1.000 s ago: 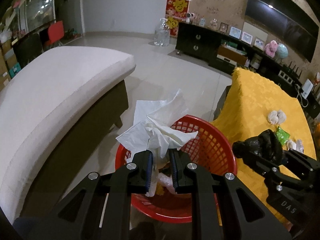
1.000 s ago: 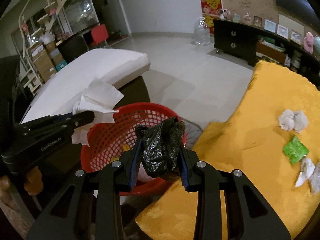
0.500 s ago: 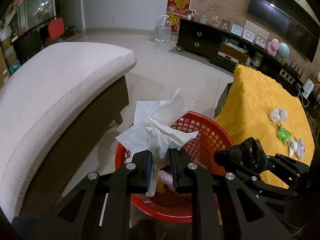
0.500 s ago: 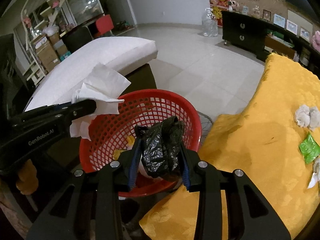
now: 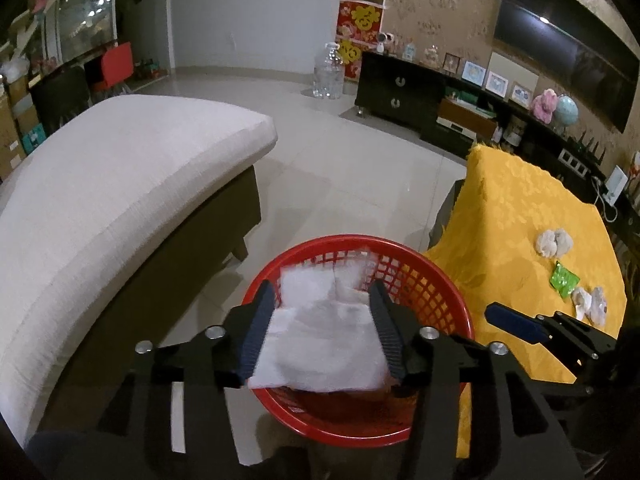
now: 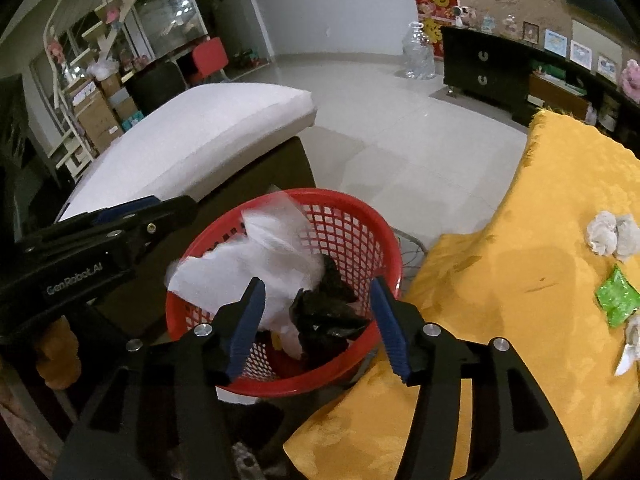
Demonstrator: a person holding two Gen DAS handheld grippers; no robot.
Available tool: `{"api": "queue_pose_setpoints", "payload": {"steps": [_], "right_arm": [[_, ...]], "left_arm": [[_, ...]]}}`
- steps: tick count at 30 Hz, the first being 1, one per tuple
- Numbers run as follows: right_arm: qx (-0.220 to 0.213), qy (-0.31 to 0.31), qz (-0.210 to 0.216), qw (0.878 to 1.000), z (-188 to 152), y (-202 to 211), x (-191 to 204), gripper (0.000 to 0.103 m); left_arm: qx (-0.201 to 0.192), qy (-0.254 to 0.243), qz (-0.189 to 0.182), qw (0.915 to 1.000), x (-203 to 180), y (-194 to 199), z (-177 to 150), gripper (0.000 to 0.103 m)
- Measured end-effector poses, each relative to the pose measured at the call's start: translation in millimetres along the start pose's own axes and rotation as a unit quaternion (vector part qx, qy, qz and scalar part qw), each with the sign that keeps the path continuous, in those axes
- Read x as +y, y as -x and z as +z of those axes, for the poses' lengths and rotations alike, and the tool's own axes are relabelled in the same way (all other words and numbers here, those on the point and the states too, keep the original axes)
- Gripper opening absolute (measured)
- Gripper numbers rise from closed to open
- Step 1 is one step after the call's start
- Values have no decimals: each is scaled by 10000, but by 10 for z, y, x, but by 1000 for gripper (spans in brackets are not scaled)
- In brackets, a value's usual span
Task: Collect trash
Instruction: 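Open both tools over the red wastebasket to drop the tissue and bag, then move both tools back over the table toward the green packet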
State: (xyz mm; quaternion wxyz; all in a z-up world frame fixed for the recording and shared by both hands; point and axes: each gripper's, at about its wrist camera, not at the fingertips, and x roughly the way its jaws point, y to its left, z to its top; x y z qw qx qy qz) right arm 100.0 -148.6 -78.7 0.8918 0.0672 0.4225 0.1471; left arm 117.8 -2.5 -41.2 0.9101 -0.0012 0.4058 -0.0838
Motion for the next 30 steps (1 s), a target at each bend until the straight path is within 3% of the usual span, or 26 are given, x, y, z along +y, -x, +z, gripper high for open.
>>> {"api": "queue_pose_setpoints", "payload": {"steps": [9,14,30], "right_arm": [[-287,-222,-138,9992,11,250,-178,61],[-456,-330,-252,9981,-1,406,-285,65],[-771,-908,-714,9903,-170,813,-750,72]], "left_arm": [[-250,60,70,9996,13,102,39,77],[-542,-51,107,9985,-40,209,51,82],[-695,-332,11,9970,-243,281,50,83]]}}
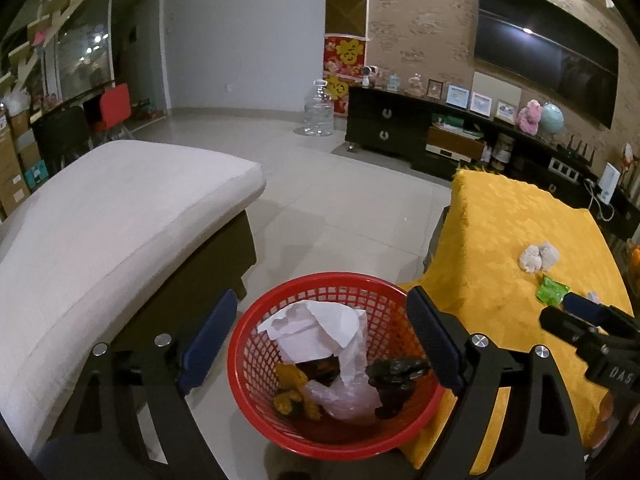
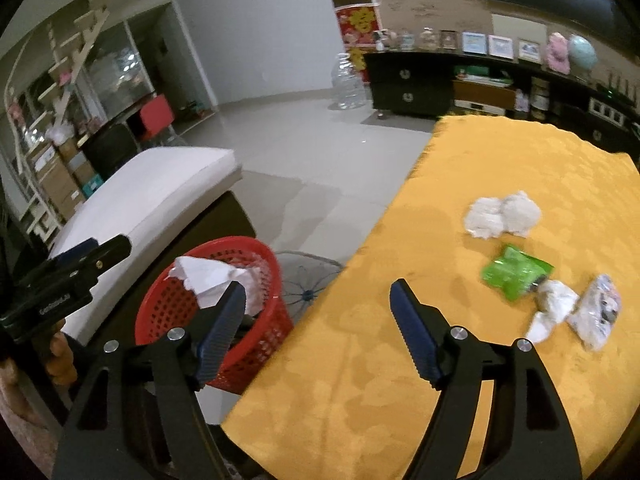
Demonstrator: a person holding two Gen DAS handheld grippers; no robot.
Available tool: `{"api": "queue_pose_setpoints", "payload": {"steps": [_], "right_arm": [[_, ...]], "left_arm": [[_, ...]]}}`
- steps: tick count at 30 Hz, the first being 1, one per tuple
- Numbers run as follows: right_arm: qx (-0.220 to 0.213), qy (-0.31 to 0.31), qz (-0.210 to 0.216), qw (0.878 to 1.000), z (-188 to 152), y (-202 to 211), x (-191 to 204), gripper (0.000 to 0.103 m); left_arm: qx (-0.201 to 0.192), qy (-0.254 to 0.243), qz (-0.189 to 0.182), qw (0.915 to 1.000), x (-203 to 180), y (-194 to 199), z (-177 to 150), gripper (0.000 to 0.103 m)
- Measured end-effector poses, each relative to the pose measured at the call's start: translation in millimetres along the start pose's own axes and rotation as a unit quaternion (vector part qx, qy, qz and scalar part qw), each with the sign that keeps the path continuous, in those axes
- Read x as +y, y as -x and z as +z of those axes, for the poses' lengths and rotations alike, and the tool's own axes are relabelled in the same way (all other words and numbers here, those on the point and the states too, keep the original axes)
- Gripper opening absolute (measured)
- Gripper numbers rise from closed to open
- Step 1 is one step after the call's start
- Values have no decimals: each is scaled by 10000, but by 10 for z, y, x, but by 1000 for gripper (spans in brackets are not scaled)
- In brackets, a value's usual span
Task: Collect trash
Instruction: 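Move both tools back over the table toward the green packet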
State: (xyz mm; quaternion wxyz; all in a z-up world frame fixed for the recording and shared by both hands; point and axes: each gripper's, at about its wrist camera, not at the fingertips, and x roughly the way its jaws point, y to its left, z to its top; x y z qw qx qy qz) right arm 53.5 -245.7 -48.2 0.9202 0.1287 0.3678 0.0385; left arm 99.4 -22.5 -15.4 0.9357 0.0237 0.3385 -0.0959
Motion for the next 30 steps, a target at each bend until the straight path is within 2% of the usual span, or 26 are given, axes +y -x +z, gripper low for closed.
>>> {"api": "queue_pose_setpoints", "payload": {"steps": [18,25,30], "right_arm": [[-357,-797,-915,9920,-188,486,-842,74],[-434,-986,-1686,9798,-305,706,-1237,74],[-415,-1259,-2060,9695,-413,815,-1498,74]], "left_arm": [[20,-328,-208,9992,-381,-13,-19,83],[62,-474,-328,9983,-574,-26,-42,83],[127,-628,-459,9969,-760,-41,-67,83]]}}
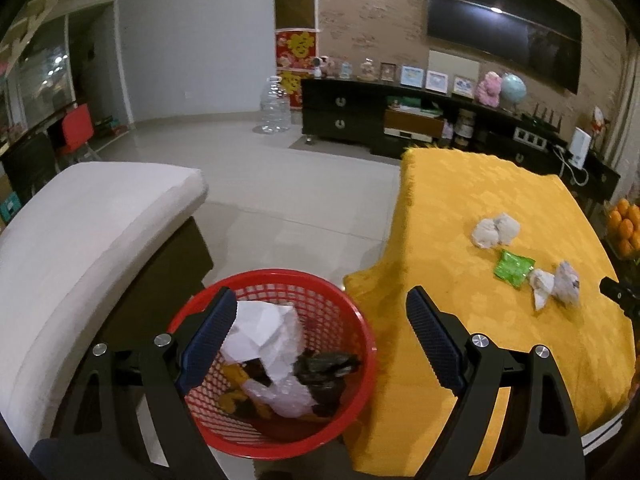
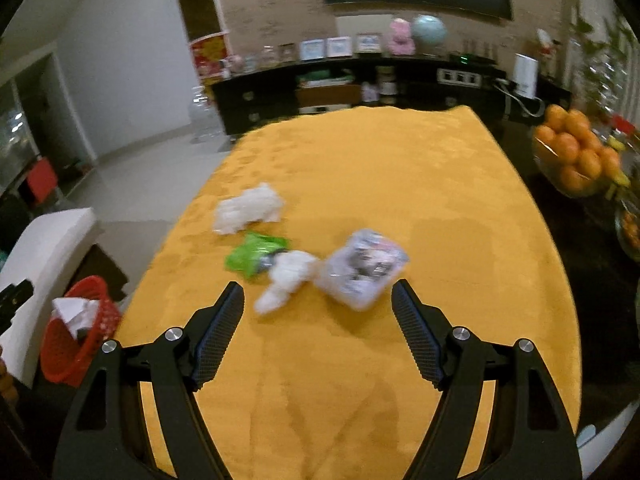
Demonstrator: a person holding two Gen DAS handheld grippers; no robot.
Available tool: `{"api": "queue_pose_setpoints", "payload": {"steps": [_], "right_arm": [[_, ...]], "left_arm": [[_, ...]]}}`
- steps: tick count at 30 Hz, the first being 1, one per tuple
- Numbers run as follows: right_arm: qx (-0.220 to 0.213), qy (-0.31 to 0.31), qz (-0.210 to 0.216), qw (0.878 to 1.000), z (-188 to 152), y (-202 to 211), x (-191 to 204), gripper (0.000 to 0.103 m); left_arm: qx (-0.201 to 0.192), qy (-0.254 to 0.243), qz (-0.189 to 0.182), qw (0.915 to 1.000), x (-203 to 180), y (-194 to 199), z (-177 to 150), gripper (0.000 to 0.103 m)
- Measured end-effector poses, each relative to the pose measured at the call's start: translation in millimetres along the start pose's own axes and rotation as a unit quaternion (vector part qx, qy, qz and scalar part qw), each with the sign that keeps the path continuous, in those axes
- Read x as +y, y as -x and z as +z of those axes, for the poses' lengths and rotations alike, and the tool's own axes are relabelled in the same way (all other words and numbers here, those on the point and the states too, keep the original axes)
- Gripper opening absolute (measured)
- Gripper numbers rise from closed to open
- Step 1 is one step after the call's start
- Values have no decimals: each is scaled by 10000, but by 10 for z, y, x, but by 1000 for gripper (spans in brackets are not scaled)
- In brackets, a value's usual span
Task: Collect trash
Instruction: 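Move both tools back over the table toward the green packet, then grasp the green snack packet with the left tool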
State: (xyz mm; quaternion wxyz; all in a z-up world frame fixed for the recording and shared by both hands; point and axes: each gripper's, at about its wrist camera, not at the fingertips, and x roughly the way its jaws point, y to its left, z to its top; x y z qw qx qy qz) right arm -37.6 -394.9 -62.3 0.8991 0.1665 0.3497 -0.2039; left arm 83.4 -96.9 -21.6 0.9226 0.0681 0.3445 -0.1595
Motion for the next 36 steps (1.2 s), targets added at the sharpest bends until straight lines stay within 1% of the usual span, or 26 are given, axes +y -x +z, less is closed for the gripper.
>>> {"api": "queue_pose_setpoints", "payload": {"steps": [6,12,16,18,21,23,26,30,33,36], "right_arm": [[67,-367,-243,9990,-44,-12,-287,74],[125,-595,-291,9977,-74,-18,-460,74],[153,-653,-282,9973,-89,-28,-522,74],[182,-675,-272,9972,-85,-36,-541,74],[222,-694,-265,9970,-93,-58,-551,74],[244,-720,-255,9968,-93,-73,-562,74],[293,-777,-266,9962,-92,-103,-569,74],[384,-809,-218,9957,-90,-162,-543,74],[436,-803,-173,9957,-93,-207,-521,74],[503,-812,-92,9954,-98,-252,-496,74]], "left_arm": [[101,-268,-210,9994,-294,-72,4,83],[307,-519,-499,9969,-626,-205,95,83],[416,-754,-732,9936,-915,-299,233,83],[488,-963,-879,9903,-1118,-388,314,83],[557,-1336,-953,9849,-1378,-543,379,83],[683,-1553,-1080,9796,-1569,-713,400,83],[876,-1662,-1278,9738,-1749,-933,383,83],[1172,-1822,-1580,9634,-1965,-1247,311,83],[1330,-1954,-1661,9574,-2081,-1450,240,83],[1409,-2066,-1734,9526,-2223,-1576,207,83]]}}
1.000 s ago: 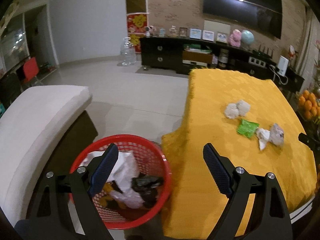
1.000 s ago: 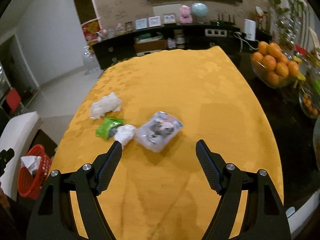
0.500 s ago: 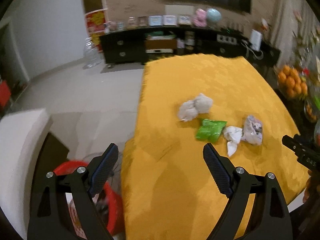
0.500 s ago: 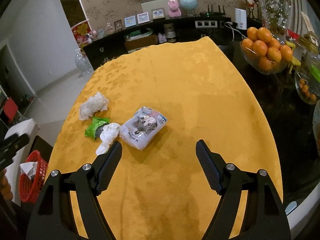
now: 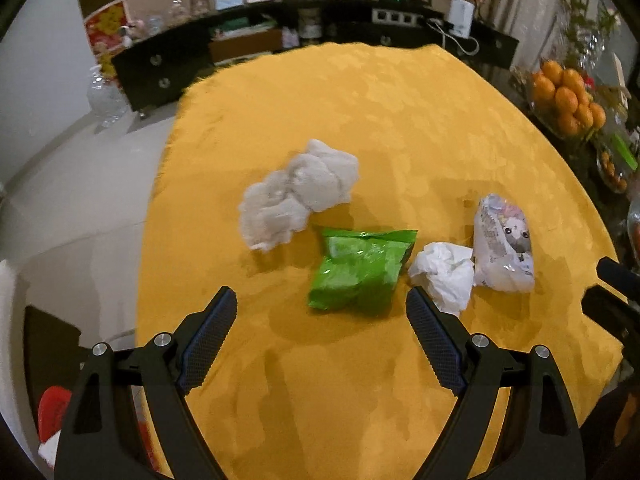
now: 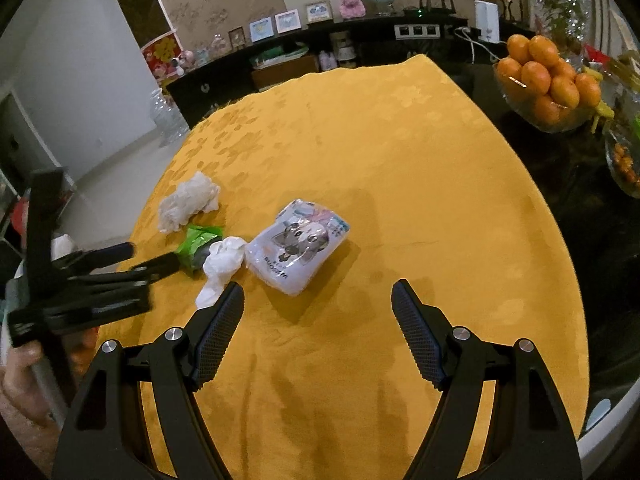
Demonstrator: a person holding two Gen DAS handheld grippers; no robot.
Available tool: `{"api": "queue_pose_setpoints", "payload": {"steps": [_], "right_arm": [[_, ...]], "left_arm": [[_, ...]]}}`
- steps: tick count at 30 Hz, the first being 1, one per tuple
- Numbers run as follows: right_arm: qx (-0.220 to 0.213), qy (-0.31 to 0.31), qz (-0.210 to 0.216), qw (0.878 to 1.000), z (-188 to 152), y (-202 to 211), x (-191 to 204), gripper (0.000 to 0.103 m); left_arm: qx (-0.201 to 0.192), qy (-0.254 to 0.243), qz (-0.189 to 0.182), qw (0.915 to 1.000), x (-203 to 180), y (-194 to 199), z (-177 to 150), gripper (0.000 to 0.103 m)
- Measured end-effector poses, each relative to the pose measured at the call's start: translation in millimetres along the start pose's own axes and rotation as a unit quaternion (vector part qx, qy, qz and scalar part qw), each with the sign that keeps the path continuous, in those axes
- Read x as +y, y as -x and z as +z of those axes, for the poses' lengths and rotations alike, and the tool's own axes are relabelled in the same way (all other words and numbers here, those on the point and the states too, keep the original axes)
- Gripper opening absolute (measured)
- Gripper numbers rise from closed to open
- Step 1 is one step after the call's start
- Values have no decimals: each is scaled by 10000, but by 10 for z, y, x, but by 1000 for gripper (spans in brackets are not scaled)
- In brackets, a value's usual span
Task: Collect trash
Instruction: 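Grasp the green snack packet with the left tool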
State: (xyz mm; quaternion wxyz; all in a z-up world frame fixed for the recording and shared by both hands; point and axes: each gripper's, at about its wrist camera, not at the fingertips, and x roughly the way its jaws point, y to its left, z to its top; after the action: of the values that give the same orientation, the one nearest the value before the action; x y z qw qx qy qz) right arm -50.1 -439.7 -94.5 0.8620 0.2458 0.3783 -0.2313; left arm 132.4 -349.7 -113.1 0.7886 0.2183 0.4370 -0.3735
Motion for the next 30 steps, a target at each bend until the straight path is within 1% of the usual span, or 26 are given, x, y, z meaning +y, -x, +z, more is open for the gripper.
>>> {"api": "queue_pose_setpoints", "payload": {"steps": [4,9,10,12,13,14,15,16,19,25,30], "right_arm": [[67,-34,80,9999,12,-27,5,74],[92,-62,98,9999,17,-48,-1,74],[108,-70,100,9999,13,-61,-3,74],[131,-82,97,9998,6,-76,-9,74],[138,-86,96,9998,2,-82,-11,74],[138,-85,92,9998,-2,-83,-13,74],[131,-78,84,9998,-3,-81,-14,74],[116,-62,73,9999,-6,-78,-11,74],[74,-18,48,10000,-9,-71,2,74],[6,69,18,10000,11,-63,40,74],[-70,131,-59,9999,41,-71,84,74]], "left_arm": [[66,-170,42,9998,-76,-217,56,83],[6,-7,-65,10000,-41,-288,88,83],[-12,-4,-76,10000,-45,-293,88,79],[-8,18,-146,9999,-59,-311,101,61],[15,59,-177,9998,-56,-323,101,59],[-32,74,-165,9998,-57,-316,98,55],[-54,56,-154,9999,-60,-309,91,48],[-63,37,-155,9999,-68,-309,92,44],[-72,61,-301,9995,-69,-269,63,38],[-209,73,-309,9993,-72,-74,-17,38],[-420,162,-112,9989,37,217,-87,38]]}}
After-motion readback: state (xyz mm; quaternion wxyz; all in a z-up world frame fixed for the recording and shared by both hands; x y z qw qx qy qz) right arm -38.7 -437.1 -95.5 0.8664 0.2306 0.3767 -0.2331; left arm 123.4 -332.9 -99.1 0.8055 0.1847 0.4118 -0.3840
